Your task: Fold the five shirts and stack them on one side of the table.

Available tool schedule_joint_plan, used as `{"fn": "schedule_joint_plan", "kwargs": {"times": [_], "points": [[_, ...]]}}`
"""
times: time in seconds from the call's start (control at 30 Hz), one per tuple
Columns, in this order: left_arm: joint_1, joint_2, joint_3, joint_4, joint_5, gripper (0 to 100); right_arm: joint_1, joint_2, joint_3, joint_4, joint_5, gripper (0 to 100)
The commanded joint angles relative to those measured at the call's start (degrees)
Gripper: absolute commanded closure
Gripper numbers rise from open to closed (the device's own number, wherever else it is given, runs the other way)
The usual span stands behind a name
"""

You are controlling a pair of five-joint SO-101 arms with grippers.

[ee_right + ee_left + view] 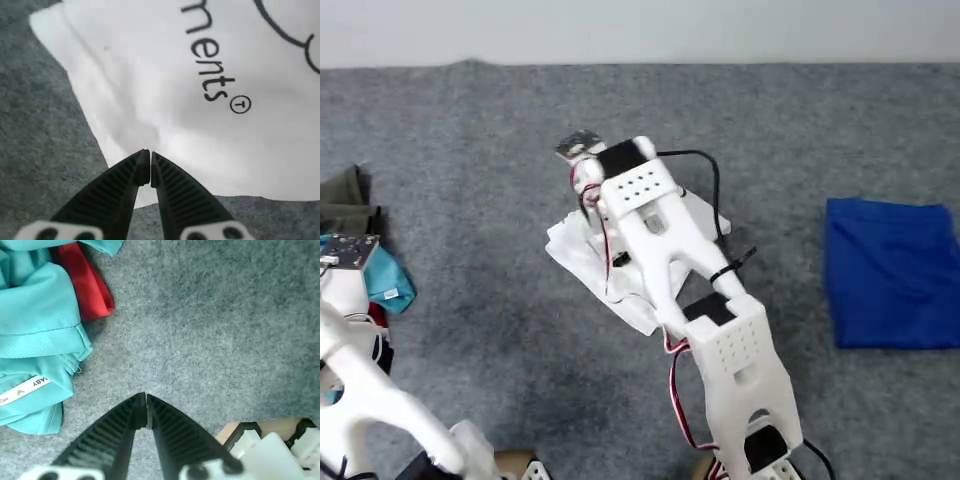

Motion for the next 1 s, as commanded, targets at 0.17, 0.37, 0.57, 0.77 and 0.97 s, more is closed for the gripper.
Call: {"fn": "schedule_joint_plan", "kwargs": {"times": [0.17,0.37,0.57,0.77,0.97], "points": [[0.18,-1.49,-0.57,-0.7,-0.53,99,-5.49,-4.53,-0.53,-11.12,-0.44,85.1],[0.18,-1.49,-0.57,-0.7,-0.53,99,-8.75,-4.18,-0.35,-14.46,-0.26,75.6],[0.18,-1.49,-0.57,-0.7,-0.53,99,-10.24,0.4,-0.44,-18.07,4.57,76.2],[0.18,-1.49,-0.57,-0.7,-0.53,99,-10.24,4.35,-0.44,-21.58,7.82,82.1],[0.18,-1.49,-0.57,-0.7,-0.53,99,-9.27,6.81,-0.44,-23.16,10.9,90.8]]}}
